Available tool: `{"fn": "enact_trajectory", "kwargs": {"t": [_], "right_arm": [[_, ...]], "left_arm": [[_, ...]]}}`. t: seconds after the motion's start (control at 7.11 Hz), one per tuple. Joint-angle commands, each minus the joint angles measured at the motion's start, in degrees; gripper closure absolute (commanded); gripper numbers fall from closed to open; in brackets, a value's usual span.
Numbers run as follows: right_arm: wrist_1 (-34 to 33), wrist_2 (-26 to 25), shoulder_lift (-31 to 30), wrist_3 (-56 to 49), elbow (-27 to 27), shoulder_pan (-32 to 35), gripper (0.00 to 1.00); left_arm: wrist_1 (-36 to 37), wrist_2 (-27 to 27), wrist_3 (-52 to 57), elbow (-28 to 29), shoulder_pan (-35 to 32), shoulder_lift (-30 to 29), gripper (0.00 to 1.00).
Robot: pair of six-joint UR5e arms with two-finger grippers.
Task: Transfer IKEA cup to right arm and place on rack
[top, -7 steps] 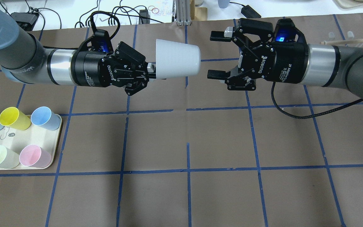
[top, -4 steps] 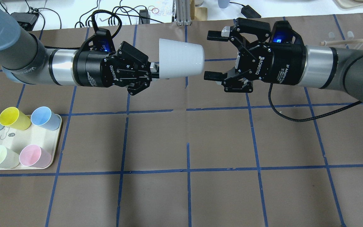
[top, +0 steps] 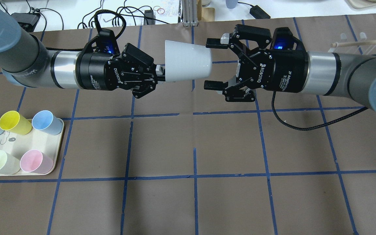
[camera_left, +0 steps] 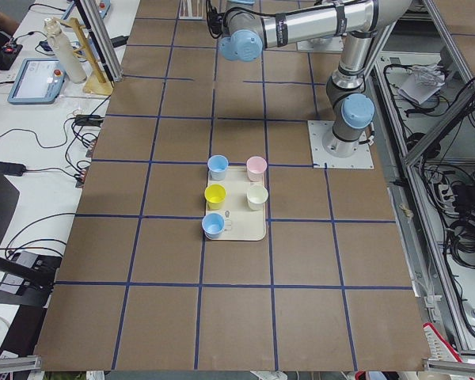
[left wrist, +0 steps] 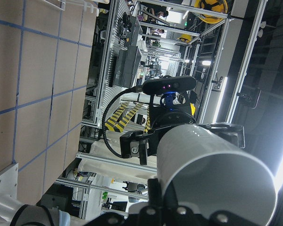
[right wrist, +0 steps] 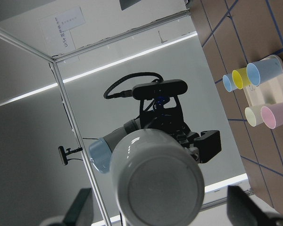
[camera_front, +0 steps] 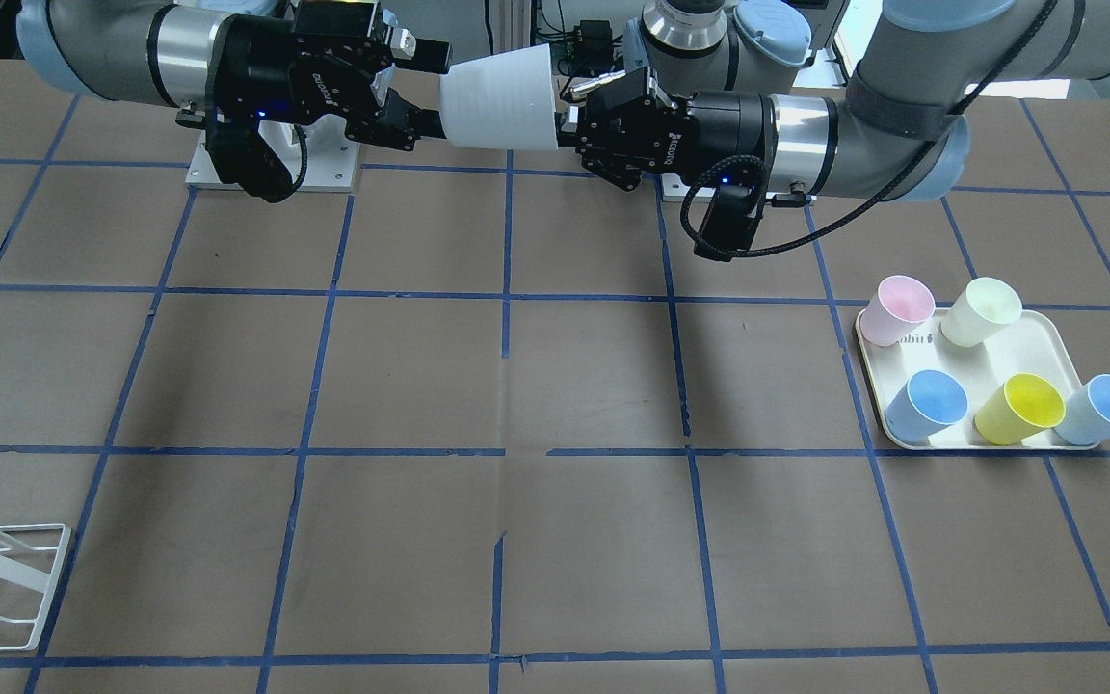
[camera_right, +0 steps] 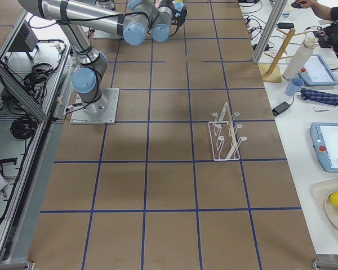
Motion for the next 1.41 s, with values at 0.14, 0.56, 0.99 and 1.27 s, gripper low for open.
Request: {"fn": "enact_trajectory", "kwargs": {"t": [0.14,0.56,0.99,1.27], "right_arm": [[0.1,-0.5,0.0,3.7,-0.7,0.3,0.22],[0.1,-0.5,0.2,3.7,-0.8,0.3,0.43],[0.1,-0.5,0.1,3.7,-0.8,0.0,0.71],[0.1,-2.5,0.2,3.8,-2.5,-0.9,0.79]], "left_arm": [[-0.1,0.0,0.0,0.0,0.0,0.3,1.00],[-0.1,0.0,-0.1,0.0,0.0,0.2,1.00],[0.0,0.0,-0.4,0.2,0.0,0.1,0.25],[0.1,0.0,-0.8,0.5,0.2,0.3,0.11]]}}
